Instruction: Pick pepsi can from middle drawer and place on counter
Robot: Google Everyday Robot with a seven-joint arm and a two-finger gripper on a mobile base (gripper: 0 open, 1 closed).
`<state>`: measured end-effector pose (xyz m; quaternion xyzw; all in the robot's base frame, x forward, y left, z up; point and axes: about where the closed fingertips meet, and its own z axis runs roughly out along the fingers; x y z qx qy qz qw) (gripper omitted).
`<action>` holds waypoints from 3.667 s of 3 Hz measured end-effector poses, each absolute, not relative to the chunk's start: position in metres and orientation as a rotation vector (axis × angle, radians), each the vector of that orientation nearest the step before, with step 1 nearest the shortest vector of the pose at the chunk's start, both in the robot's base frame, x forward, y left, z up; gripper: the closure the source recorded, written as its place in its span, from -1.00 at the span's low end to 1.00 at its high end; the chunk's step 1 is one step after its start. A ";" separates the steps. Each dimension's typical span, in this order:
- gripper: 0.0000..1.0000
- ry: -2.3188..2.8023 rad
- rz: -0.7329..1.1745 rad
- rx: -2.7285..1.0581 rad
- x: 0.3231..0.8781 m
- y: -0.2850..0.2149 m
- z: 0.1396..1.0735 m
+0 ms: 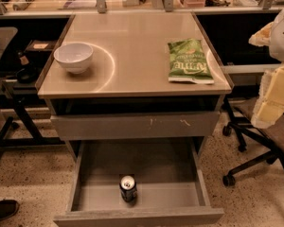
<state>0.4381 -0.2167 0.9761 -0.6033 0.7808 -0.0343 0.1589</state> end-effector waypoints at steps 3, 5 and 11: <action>-1.00 2.293 0.024 -1.643 0.432 -0.219 0.926; -1.00 2.317 0.115 -1.665 0.411 -0.210 0.895; -1.00 2.343 0.633 -1.471 0.379 -0.116 0.660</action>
Offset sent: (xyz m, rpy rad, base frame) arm 0.0013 -0.0011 -0.0507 0.0851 0.0560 -0.0480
